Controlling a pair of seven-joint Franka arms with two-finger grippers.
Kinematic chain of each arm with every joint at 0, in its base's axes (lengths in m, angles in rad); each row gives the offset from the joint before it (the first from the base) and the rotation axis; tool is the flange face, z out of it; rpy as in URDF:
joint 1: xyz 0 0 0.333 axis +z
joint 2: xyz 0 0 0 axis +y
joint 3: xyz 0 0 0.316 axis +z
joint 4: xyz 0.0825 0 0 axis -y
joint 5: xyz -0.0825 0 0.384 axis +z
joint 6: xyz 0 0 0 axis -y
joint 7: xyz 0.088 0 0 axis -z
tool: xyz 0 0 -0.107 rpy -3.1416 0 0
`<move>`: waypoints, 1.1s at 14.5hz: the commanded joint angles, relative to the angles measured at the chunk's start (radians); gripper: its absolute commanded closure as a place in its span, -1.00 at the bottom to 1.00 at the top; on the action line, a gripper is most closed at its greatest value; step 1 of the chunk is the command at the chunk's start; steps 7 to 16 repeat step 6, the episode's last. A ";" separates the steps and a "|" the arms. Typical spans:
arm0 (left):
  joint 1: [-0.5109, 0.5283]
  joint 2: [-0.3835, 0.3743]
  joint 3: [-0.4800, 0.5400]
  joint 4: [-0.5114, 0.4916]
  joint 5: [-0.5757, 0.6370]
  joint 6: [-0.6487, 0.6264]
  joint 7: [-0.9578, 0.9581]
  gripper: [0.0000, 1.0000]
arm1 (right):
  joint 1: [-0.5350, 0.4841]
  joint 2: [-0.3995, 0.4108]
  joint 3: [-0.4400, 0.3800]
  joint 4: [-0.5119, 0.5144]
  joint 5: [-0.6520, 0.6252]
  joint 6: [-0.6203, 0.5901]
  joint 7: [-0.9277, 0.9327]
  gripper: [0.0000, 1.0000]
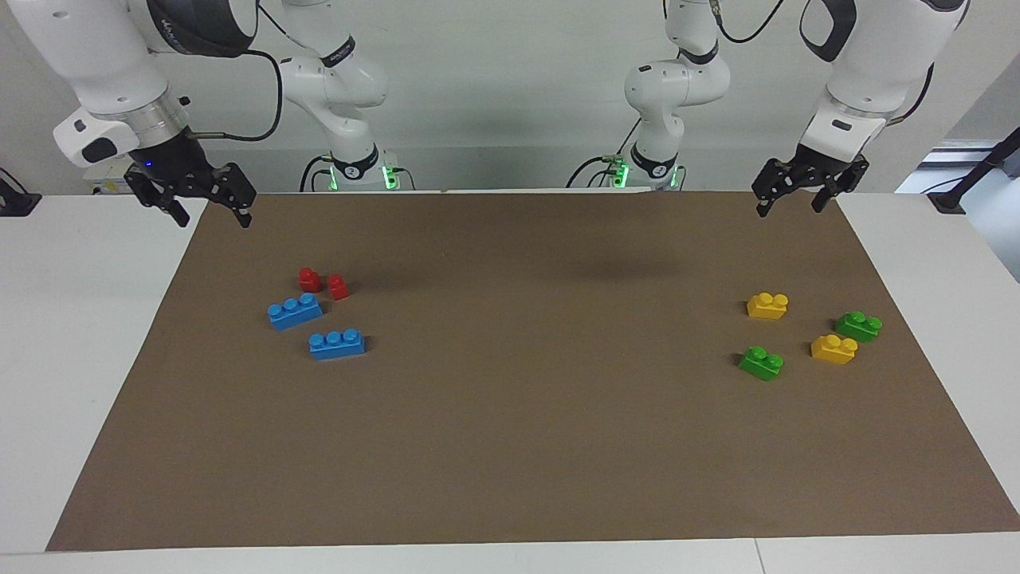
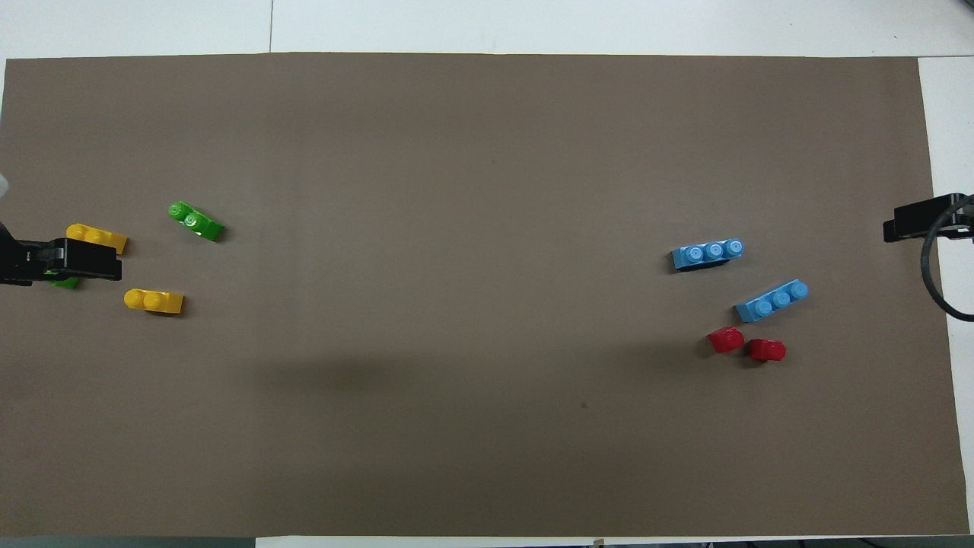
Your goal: Remove green block with left arm and hold with right
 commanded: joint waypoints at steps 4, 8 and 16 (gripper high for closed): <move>-0.004 -0.021 0.007 -0.019 -0.017 -0.005 -0.002 -1.00 | 0.001 0.004 0.007 0.007 -0.017 -0.029 0.023 -1.00; -0.004 -0.023 0.007 -0.019 -0.017 -0.003 -0.002 -1.00 | 0.001 0.004 0.006 0.009 -0.017 -0.032 0.023 -1.00; -0.004 -0.023 0.007 -0.019 -0.017 -0.003 -0.002 -1.00 | 0.001 0.004 0.006 0.009 -0.017 -0.032 0.023 -1.00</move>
